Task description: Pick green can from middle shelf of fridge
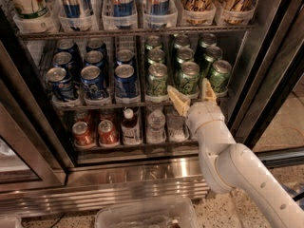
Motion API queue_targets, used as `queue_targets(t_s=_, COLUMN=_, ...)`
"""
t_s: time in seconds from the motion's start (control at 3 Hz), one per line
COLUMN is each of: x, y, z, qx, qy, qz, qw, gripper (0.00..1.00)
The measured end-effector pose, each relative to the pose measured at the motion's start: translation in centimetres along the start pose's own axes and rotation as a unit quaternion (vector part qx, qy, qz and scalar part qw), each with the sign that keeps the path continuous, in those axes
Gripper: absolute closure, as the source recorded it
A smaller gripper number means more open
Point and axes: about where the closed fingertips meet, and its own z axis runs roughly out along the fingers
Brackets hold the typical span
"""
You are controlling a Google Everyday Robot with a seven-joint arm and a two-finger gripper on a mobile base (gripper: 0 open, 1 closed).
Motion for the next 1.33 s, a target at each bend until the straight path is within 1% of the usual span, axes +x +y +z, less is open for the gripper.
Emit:
queue_targets(t_s=0.33, x=0.1, y=-0.7, z=0.8, qx=0.002, qy=0.003, qz=0.004, qw=1.0000, gripper=0.33)
queue_targets(t_s=0.67, x=0.6, y=-1.2, z=1.7, qx=0.004, qy=0.009, qz=0.010, qw=0.9999, gripper=0.25)
queue_targets(t_s=1.33, x=1.5, y=-1.7, z=3.8, qx=-0.001, qy=0.016, qz=0.020, qw=0.9997, gripper=0.25)
